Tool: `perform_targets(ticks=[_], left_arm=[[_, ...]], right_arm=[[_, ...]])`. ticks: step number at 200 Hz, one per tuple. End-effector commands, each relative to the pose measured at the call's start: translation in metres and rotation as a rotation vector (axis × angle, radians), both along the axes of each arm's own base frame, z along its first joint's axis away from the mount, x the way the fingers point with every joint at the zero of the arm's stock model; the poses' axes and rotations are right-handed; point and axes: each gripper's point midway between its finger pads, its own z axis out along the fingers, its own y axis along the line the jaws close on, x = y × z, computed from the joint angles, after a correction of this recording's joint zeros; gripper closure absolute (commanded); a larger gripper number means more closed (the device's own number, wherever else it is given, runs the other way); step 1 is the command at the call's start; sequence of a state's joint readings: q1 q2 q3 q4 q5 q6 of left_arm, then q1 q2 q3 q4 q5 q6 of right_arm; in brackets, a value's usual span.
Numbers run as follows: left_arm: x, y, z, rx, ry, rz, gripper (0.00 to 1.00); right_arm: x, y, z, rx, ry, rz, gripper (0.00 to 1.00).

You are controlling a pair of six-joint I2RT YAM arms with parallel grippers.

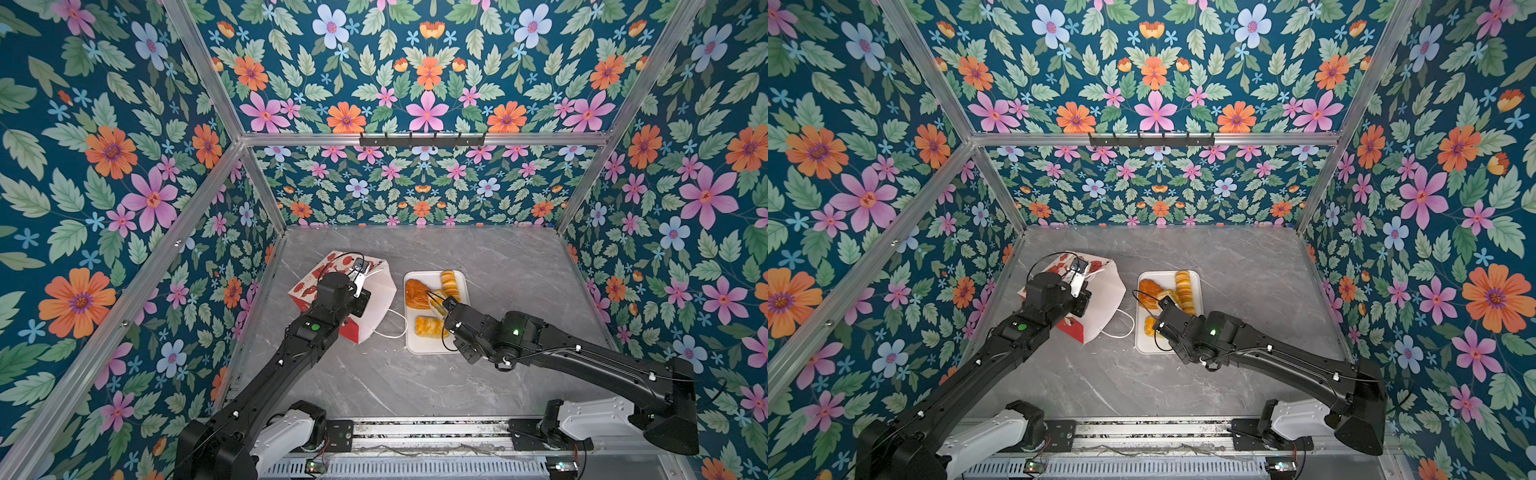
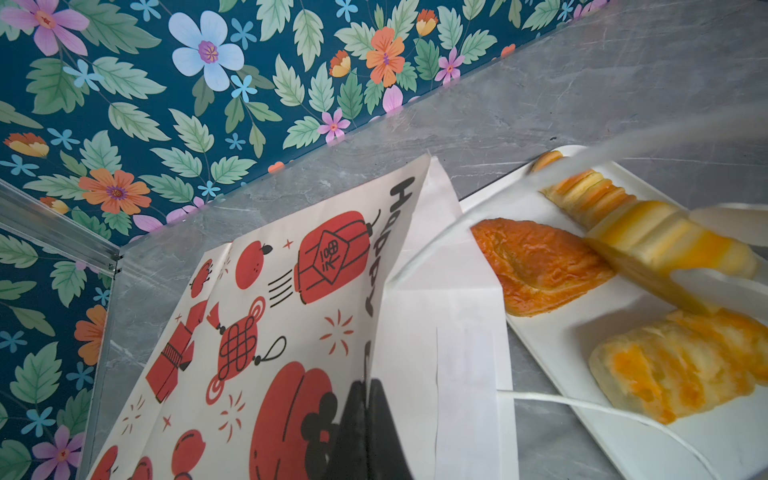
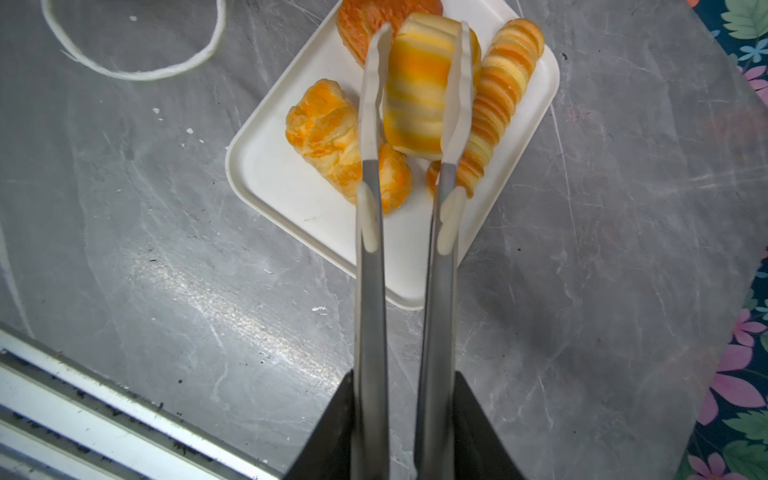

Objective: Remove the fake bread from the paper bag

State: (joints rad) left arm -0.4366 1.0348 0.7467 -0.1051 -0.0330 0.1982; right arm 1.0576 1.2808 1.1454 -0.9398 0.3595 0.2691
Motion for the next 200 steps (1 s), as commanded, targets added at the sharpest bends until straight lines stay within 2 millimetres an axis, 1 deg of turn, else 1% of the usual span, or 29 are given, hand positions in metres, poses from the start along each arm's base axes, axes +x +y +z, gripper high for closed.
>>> perform_targets(ticks=[1,14,34,66,99,123,141,161,181,200], left_arm=[[0.001,-0.001,0.004,-0.010,-0.014,-0.005,1.00],[0.000,-0.001,0.004,-0.011,-0.015,-0.005,1.00],[0.000,-0.001,0.005,-0.011,-0.017,-0.005,1.00],[0.000,-0.001,0.003,-0.012,-0.012,-0.006,1.00],[0.001,-0.001,0.003,-0.012,-0.013,-0.005,1.00],[0.001,-0.002,0.003,-0.012,-0.012,-0.007,1.00],[0.001,-0.003,0.003,-0.013,-0.012,-0.010,1.00],[0.001,-0.003,0.001,-0.014,-0.007,-0.010,1.00],[0.001,-0.003,0.001,-0.011,-0.006,-0.010,1.00],[0.001,-0.003,0.001,-0.013,-0.007,-0.009,1.00]], right_arm=[[-0.003,0.007,0.001,0.047,0.017,-0.002,0.62],[-0.004,0.007,0.000,0.051,0.023,-0.001,0.60],[-0.002,0.006,0.000,0.050,0.013,-0.010,0.60],[0.006,0.000,0.010,0.061,-0.055,-0.040,0.60],[0.015,-0.008,0.023,0.066,-0.133,-0.072,0.60],[0.018,-0.014,0.022,0.048,-0.163,-0.095,0.60],[0.021,-0.024,0.022,0.042,-0.182,-0.136,0.60],[0.023,-0.036,0.024,0.094,-0.191,-0.194,0.60],[0.024,-0.045,0.034,0.195,-0.216,-0.234,0.60],[0.021,-0.054,0.029,0.304,-0.154,-0.270,0.60]])
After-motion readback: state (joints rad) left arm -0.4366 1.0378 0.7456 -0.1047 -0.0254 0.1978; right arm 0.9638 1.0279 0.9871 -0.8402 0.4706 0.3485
